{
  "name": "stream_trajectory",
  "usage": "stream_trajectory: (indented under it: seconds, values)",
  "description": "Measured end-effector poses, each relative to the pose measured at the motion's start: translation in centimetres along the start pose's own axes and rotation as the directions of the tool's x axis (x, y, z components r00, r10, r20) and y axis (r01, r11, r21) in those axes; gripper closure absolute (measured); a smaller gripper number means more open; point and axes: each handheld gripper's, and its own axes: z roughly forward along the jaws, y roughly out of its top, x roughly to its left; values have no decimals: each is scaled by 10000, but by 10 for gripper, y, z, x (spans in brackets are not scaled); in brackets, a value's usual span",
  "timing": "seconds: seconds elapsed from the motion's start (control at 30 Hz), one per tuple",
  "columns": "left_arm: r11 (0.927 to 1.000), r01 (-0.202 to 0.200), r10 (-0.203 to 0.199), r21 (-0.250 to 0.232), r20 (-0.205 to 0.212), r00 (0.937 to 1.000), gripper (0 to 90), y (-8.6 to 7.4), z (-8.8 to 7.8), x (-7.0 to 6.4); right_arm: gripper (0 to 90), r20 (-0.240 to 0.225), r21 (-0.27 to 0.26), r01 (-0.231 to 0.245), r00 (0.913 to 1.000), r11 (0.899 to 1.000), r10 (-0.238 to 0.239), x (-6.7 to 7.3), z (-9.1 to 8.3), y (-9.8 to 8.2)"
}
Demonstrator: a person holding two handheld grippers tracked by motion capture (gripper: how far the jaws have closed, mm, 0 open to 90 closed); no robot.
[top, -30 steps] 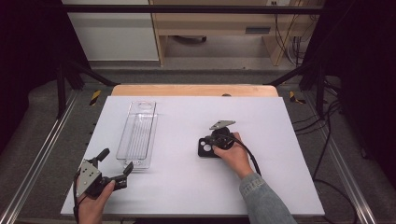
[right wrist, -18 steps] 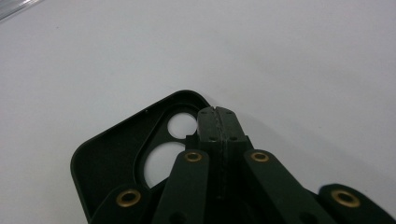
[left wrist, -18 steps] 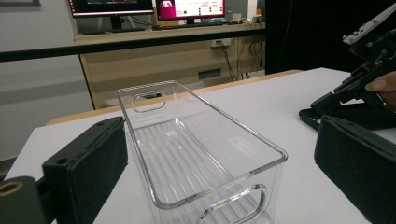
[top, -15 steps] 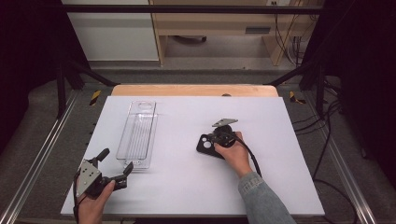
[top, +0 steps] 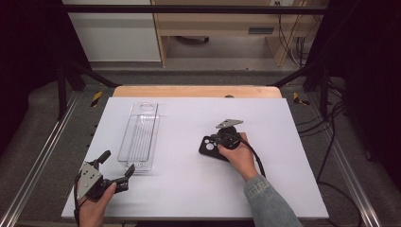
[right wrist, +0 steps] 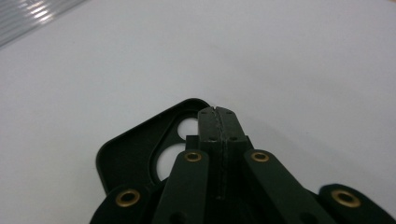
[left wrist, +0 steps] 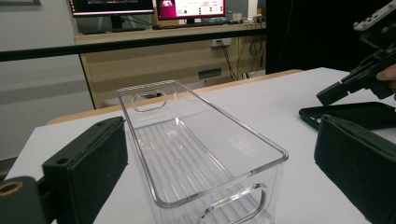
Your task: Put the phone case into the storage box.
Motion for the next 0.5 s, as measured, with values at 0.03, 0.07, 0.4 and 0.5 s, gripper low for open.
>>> stream_trajectory:
  seconds: [0.03,0.07,0.4,0.5]
  values:
    - [10000,-5,5,5,-4,10000,25,0,0,0,900,-58,-142,124,9999,9998,-125,1,-8,2]
    - [10000,-8,8,11,-4,10000,25,0,0,0,900,-57,-173,158,9999,9997,-159,1,-10,2]
    - [10000,-17,17,28,-29,10000,25,0,-1,0,893,-212,-601,769,9967,9952,-783,8,-42,6]
    - [10000,-19,19,42,-22,10000,25,0,0,0,881,-167,-683,983,9949,9928,-997,8,-51,6]
